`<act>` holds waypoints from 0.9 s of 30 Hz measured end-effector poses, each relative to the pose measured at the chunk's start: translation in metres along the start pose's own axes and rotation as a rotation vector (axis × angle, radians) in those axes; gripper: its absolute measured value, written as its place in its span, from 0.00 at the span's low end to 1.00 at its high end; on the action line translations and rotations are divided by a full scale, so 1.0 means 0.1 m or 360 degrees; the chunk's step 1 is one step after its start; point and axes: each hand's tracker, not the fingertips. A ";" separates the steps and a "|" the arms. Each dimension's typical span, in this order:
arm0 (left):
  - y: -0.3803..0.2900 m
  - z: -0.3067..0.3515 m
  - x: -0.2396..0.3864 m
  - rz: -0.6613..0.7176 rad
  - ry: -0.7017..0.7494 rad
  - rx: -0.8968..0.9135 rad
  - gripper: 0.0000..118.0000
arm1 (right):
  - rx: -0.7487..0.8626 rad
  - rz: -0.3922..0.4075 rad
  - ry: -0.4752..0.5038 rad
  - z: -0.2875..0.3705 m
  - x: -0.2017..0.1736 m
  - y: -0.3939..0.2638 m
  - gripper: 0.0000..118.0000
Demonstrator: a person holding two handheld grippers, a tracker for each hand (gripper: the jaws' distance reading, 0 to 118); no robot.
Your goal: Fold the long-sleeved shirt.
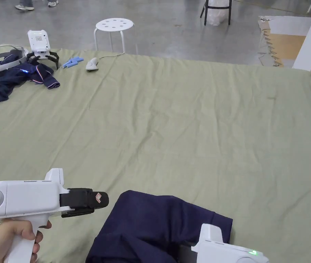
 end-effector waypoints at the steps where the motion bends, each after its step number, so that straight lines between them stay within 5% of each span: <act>1: 0.02 -0.04 -0.10 0.0036 -0.0024 -0.0035 0.13 | 0.0075 -0.0072 0.0103 0.01 0.07 -0.01 0.00; 3: 0.05 -0.12 -0.24 0.0065 -0.0017 -0.0097 0.43 | 0.0083 -0.0169 0.0148 0.10 0.09 0.05 0.00; 5: 0.10 -0.28 -0.42 0.0108 -0.0060 -0.0169 0.84 | 0.0079 0.0007 0.0062 0.13 0.03 0.06 0.00; 7: 0.10 -0.46 -0.51 0.0142 -0.0084 -0.0218 0.95 | 0.0076 0.0002 0.0069 0.13 0.02 0.07 0.00; 12: -0.02 -1.00 -0.69 0.0335 -0.0184 -0.0363 0.92 | 0.0099 0.0005 0.0074 0.14 0.02 0.03 0.00; 13: -0.25 -1.02 -0.26 0.0335 -0.0164 -0.0415 0.87 | 0.0104 0.0000 0.0073 0.14 0.02 0.03 0.00; 15: -0.35 -1.08 -0.17 0.0181 -0.0263 -0.0346 0.51 | 0.0110 -0.0008 0.0071 0.14 0.03 0.03 0.00; 16: -0.37 -1.10 -0.12 0.0147 -0.0132 -0.0301 0.34 | 0.0111 -0.0008 0.0066 0.14 0.04 0.03 0.00; 17: -0.37 -1.10 -0.17 0.0188 0.0028 -0.0280 0.30 | 0.0122 -0.0001 0.0045 0.15 0.03 0.03 0.00; 20: -0.42 -0.94 -0.22 0.0268 -0.0206 -0.0238 0.25 | 0.0121 0.0025 0.0027 0.17 -0.02 0.05 0.00; 27: 0.05 -0.26 -0.37 0.0071 -0.0222 -0.0168 0.22 | 0.0196 0.0420 -0.0057 0.10 -0.76 0.26 0.00</act>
